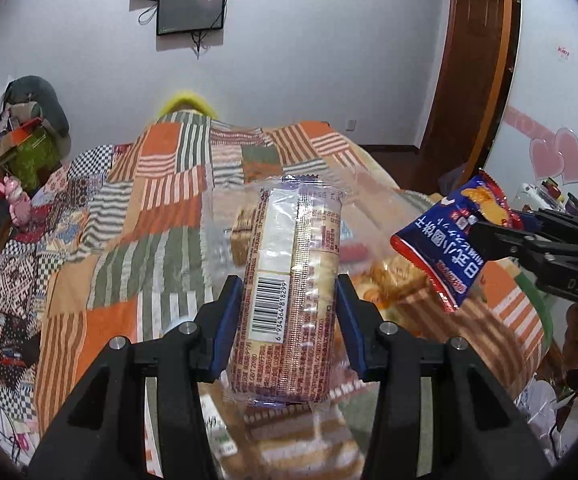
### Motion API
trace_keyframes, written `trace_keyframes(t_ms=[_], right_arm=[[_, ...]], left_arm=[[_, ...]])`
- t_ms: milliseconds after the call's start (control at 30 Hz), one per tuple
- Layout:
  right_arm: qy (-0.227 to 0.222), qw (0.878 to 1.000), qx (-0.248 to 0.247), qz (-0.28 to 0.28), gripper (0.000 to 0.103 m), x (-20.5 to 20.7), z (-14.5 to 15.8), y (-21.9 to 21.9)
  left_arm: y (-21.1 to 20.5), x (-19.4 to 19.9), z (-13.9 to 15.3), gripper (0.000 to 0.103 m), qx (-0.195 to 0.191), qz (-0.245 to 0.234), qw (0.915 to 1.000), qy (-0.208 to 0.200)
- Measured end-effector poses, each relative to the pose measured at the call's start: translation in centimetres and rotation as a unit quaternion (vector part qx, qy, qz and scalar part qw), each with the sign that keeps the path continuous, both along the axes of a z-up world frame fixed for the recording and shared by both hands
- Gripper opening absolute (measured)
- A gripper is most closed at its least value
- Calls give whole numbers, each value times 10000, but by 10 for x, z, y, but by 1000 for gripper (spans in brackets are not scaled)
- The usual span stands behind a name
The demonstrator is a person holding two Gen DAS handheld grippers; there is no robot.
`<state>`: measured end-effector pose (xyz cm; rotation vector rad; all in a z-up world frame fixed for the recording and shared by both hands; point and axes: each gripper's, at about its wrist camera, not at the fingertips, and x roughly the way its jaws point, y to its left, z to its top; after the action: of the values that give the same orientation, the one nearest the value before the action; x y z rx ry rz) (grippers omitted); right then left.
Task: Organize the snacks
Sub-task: 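Carry biscuit roll and blue cracker bag into the clear box and release both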
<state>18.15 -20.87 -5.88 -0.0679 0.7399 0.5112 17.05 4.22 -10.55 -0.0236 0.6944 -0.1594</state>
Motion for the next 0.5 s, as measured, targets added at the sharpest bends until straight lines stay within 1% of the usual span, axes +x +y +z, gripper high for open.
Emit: trace_keyframes(t_ms=[267, 400, 500], right_arm=[[-224, 9995, 82, -217, 42, 32, 8, -1], [-294, 9991, 40, -310, 42, 48, 6, 1], [-263, 9990, -8, -370, 42, 62, 0, 2]], left_arm=[[-11, 37, 19, 46, 93, -23, 9997, -222], [-14, 61, 16, 46, 72, -8, 9999, -144], [-16, 79, 11, 46, 112, 24, 9999, -83]])
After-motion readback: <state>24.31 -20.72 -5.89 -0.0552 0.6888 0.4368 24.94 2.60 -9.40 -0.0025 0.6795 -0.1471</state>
